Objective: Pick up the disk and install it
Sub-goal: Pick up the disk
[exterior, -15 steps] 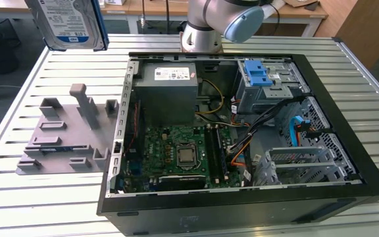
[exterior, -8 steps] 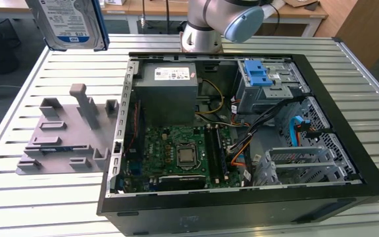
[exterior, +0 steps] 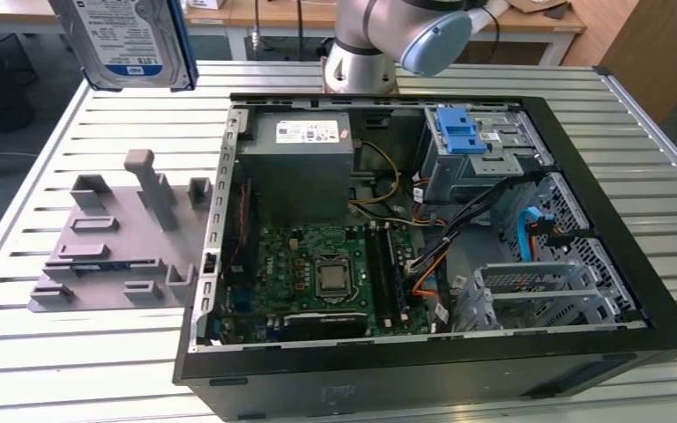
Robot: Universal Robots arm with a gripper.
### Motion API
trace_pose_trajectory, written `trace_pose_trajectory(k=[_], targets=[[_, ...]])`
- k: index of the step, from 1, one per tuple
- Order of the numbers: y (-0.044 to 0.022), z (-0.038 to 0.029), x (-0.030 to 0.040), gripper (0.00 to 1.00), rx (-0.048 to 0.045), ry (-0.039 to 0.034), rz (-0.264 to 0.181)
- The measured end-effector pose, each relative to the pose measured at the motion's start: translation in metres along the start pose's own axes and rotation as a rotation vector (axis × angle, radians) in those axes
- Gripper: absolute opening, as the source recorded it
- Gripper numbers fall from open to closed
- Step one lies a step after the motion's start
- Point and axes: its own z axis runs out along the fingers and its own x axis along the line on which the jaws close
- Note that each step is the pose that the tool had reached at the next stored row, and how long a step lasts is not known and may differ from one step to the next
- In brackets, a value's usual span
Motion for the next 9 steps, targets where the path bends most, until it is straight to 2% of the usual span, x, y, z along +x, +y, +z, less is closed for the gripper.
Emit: trace_pose_trajectory(k=[6,9], targets=[[-0.0074,0.0,0.0003,0.36,0.0,0.0,0.0],[-0.0133,-0.0001,0.0009,0.36,-0.0005,0.0,0.0]])
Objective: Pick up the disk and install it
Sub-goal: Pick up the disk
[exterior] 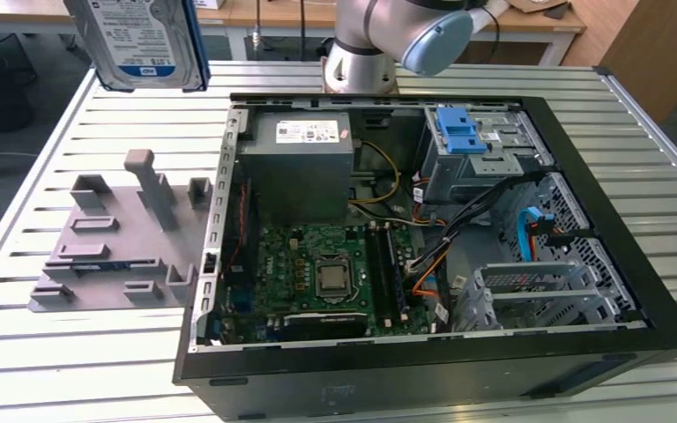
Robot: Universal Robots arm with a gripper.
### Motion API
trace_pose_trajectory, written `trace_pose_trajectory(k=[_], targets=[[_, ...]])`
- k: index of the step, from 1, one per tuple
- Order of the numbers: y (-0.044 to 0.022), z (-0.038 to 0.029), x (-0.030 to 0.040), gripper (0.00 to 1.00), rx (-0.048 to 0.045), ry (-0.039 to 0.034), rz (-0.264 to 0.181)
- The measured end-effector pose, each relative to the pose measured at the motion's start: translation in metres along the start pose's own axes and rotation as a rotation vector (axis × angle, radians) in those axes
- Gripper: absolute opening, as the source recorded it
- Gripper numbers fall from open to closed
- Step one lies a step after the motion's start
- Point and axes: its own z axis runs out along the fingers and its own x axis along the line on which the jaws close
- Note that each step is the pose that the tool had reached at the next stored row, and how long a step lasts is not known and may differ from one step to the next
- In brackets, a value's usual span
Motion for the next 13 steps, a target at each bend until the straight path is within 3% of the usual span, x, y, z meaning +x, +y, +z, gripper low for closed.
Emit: trace_pose_trajectory(k=[13], targets=[[-0.022,-0.0002,0.0077,0.36,-0.0005,-0.0001,0.0]])
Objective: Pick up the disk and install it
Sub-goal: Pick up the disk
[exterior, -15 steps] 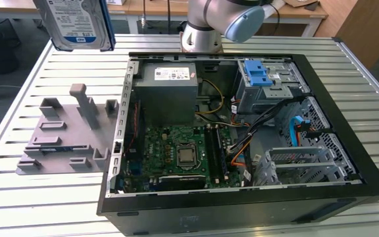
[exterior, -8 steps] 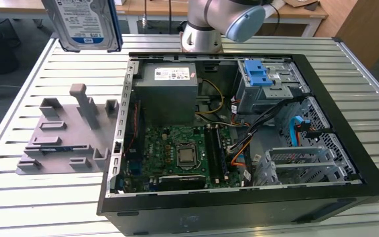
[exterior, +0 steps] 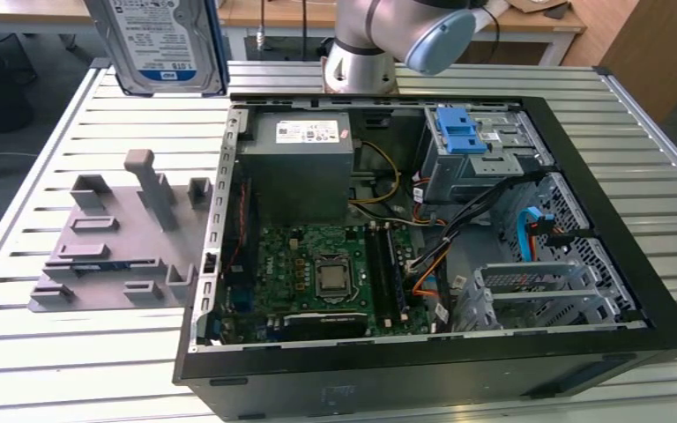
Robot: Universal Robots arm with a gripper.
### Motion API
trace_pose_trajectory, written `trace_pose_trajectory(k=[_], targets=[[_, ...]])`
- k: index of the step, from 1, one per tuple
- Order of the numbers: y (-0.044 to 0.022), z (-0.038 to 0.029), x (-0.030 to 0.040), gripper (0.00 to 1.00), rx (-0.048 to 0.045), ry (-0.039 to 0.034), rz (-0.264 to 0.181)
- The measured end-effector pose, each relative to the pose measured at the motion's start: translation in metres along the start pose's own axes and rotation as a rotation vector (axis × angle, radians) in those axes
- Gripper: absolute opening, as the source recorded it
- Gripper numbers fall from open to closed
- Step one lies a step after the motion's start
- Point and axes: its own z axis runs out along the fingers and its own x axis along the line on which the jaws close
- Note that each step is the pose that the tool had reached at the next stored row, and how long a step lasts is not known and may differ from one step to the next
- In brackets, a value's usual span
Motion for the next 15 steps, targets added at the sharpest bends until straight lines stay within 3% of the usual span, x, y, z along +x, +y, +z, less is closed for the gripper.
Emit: trace_pose_trajectory(k=[15], targets=[[-0.0182,-0.0002,0.0027,0.36,0.0,0.0,0.002]])
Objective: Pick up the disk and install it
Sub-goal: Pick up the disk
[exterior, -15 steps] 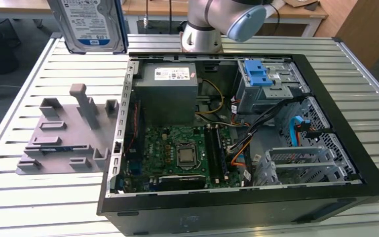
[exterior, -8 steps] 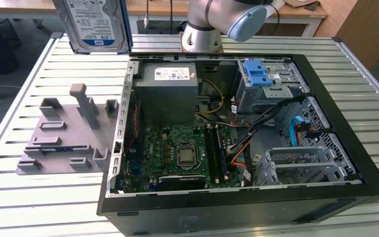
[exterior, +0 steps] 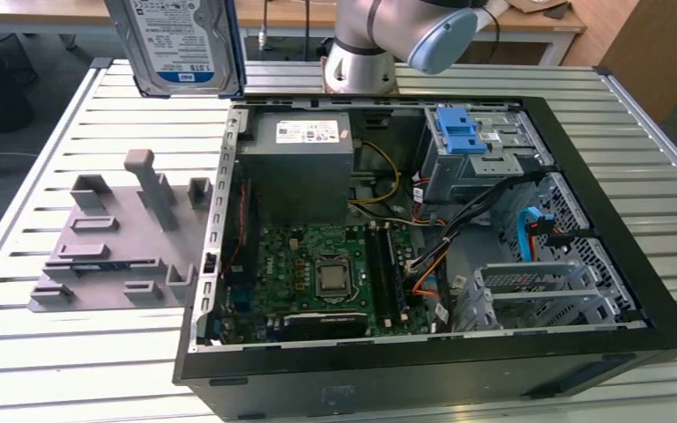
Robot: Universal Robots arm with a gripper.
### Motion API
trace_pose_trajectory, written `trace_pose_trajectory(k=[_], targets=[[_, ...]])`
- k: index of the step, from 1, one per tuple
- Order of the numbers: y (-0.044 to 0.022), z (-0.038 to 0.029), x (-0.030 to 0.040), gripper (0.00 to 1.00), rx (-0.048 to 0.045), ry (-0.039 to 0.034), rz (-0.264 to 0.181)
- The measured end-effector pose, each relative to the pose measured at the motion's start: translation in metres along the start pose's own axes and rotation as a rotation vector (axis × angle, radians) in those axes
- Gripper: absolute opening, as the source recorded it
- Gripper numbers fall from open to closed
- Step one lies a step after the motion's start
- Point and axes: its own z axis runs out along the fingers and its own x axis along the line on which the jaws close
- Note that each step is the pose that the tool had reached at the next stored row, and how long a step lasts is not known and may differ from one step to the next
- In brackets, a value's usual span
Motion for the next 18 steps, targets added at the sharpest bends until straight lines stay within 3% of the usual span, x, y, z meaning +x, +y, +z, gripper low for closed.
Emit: trace_pose_trajectory(k=[18], targets=[[-0.0128,-0.0002,0.0133,0.36,0.0001,-0.0001,0.012]])
